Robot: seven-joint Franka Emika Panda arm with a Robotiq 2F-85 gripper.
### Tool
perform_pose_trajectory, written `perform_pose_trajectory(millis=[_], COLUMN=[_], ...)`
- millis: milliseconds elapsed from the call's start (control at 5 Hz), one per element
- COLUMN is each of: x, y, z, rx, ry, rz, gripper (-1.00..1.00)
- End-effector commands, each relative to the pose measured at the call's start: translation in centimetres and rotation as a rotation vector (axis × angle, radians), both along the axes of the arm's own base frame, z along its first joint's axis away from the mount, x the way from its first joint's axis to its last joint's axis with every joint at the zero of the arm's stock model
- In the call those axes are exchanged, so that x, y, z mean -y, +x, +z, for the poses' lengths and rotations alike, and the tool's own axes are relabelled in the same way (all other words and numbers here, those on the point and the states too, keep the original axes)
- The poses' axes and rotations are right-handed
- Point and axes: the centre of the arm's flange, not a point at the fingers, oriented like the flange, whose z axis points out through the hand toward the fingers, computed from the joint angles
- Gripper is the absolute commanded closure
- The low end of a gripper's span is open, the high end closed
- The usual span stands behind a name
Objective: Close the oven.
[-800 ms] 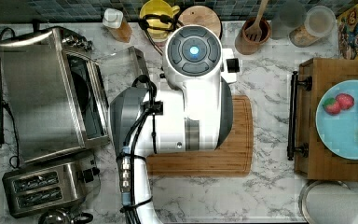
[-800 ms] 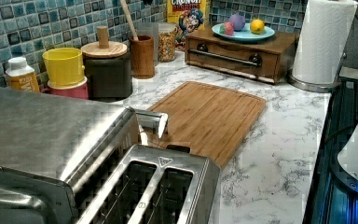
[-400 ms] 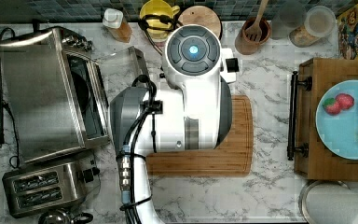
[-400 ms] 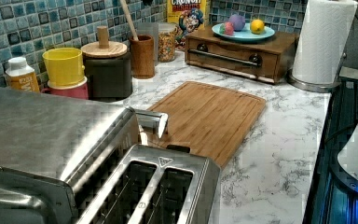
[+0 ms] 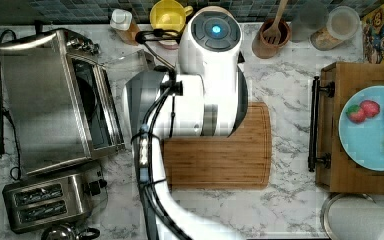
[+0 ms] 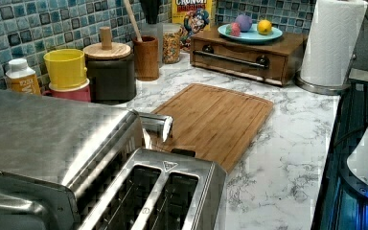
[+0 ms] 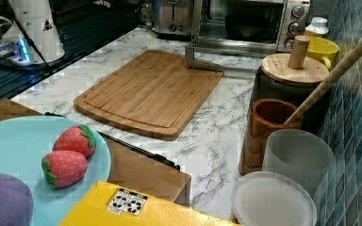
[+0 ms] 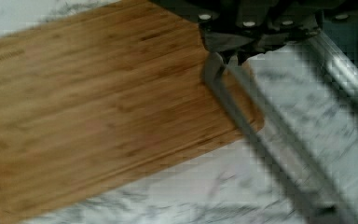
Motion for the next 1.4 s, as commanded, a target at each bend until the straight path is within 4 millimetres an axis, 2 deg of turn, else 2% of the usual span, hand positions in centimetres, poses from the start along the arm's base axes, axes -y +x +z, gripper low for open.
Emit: perform_pose_trajectory(millis=[200,400,600,800,1000,1400], x=[8.4,6.9,3.7,0.0,-0.5,1.6], y=[0.9,0.9,1.4,2.2,4.0,6.2], z=[-4.7,-4.9,-5.4,-7.9,-10.1,-15.0], rx=[0.185,0.332,0.397,0.441,0.454,0.416], ry=[0.293,0.385,0.444,0.481,0.525,0.472], rz=[0.173,0.286,0.416,0.522,0.588,0.536], gripper=[1.0,1.0,1.0,1.0,1.0,1.0])
